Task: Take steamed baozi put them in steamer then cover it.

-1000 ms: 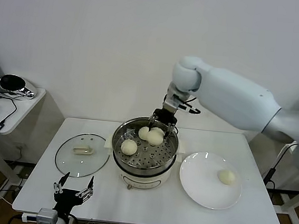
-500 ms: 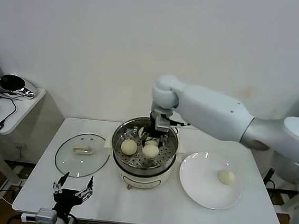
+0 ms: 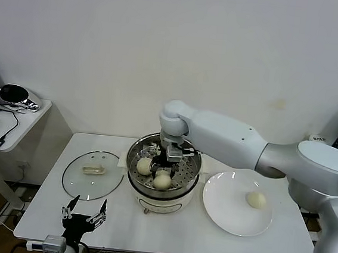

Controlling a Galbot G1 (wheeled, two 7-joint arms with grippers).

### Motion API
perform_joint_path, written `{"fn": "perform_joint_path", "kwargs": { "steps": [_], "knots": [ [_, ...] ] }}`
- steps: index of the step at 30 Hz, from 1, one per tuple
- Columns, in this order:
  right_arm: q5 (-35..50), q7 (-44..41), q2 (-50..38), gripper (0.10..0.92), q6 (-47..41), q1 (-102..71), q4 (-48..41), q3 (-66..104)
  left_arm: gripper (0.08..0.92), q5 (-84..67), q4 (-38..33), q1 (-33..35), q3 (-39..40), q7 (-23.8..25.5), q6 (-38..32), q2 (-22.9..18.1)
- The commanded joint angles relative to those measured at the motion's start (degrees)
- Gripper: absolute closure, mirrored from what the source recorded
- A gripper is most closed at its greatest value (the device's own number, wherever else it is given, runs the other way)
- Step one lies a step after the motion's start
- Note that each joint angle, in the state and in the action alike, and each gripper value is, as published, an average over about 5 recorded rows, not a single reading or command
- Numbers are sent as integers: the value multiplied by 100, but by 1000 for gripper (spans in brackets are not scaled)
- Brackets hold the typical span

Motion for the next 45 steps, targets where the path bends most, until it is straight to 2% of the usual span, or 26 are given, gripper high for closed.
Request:
{"fn": "perform_joint_path", "kwargs": {
  "steps": [1,7,13,16,23,25,28,35,45],
  "knots": [
    [-136,63,82,440,112,-133,-16,9,177,0,19,1,6,1,1,7],
    [-111,276,0,415,-112,-1,79,20,177,5,36,-1,14,1,1,0],
    [359,99,-263,260,-1325,669,307,72,177,12,78,-40,16,10,5,2],
    [813,267,-625,213,-2244,1127,445,-52,177,10,105,-46,20,14,4,21],
    [2026,719,-1973,203,-5135,1695,765,-215,177,-8,134,-81,58,31,18,93],
    [2108,754,-2367,203,-5918,1754,921,-242,177,-27,145,-88,75,42,28,132],
    [2133,716,-2899,203,-6640,1681,1058,-207,177,-54,175,-106,107,56,49,176],
    [1728,534,-3845,203,-6901,591,867,461,177,-56,274,-24,146,41,51,298],
    [755,328,-4426,203,-6673,-1185,973,1688,177,-116,247,86,86,95,104,218]
  ]
}}
